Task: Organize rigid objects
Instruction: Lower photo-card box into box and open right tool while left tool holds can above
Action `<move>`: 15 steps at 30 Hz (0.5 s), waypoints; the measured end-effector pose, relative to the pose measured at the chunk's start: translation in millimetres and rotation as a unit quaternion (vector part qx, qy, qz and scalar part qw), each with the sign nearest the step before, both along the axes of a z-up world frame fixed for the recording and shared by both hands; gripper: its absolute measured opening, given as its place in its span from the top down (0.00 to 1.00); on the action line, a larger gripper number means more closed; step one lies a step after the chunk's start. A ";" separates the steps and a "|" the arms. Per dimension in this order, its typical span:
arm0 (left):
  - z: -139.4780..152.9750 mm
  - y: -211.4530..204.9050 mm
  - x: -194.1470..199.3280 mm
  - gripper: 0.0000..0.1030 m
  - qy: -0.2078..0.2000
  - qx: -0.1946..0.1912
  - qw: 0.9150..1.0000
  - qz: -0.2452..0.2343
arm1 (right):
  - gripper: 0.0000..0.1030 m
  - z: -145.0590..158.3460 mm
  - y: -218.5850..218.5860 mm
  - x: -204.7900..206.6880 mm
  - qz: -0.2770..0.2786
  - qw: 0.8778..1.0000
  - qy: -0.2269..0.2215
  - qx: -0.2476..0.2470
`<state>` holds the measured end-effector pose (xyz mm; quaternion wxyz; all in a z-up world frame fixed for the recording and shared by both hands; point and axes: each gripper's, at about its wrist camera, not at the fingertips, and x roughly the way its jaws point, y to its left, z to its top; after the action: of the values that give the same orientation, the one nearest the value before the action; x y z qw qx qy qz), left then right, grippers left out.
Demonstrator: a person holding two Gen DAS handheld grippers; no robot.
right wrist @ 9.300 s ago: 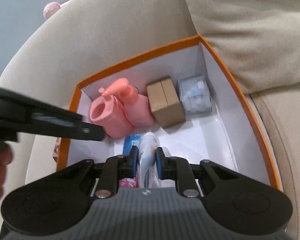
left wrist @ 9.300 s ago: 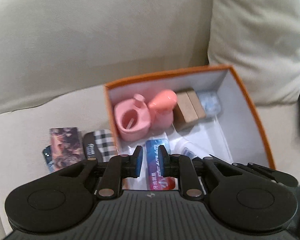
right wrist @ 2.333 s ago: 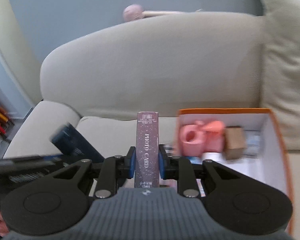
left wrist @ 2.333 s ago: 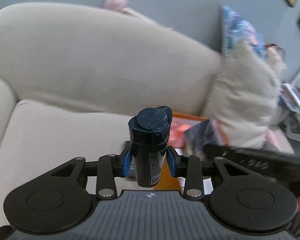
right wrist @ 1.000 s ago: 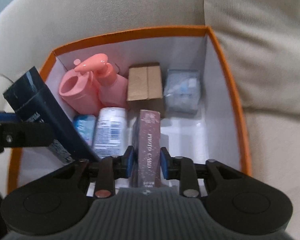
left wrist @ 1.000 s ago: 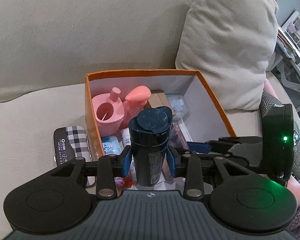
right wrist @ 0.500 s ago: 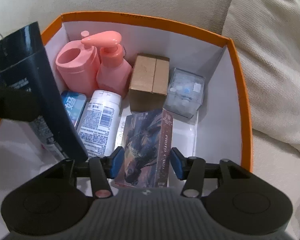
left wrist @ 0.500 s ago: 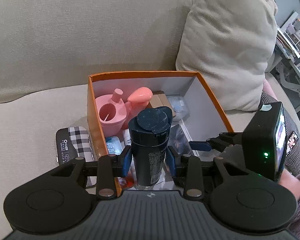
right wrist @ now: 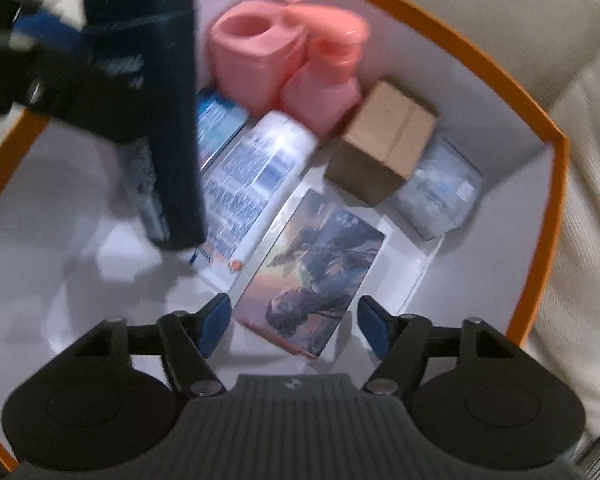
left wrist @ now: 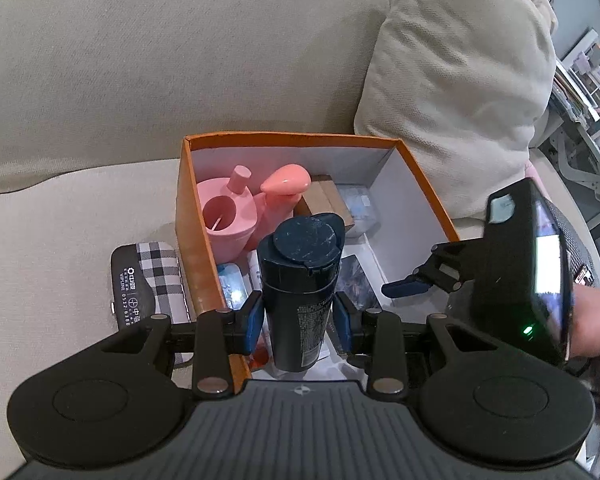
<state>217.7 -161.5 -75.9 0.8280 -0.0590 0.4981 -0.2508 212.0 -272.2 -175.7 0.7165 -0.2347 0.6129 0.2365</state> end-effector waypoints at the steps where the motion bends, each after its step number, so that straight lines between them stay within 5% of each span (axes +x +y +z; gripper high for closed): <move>1: -0.4 0.4 -0.3 0.60 0.001 -0.001 1.000 0.000 | 0.28 -2.6 2.5 -1.3 0.012 1.000 0.003 -0.010; 3: -1.1 1.1 -0.7 0.60 0.002 -0.001 1.000 -0.001 | 0.29 -8.7 6.4 -4.2 0.036 0.999 0.000 -0.031; 6: -1.0 1.9 -0.6 0.60 0.001 -0.002 1.000 0.000 | 0.47 -16.2 6.1 -3.8 0.041 0.998 0.005 -0.039; 15: -1.4 1.5 -1.0 0.60 0.000 -0.001 1.000 -0.001 | 0.55 -18.2 19.7 -13.6 0.115 0.992 -0.039 -0.046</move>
<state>216.7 -160.0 -77.3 0.8277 -0.0597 0.4980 -0.2518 198.4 -252.5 -193.9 0.6961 -0.3453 0.5639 0.2796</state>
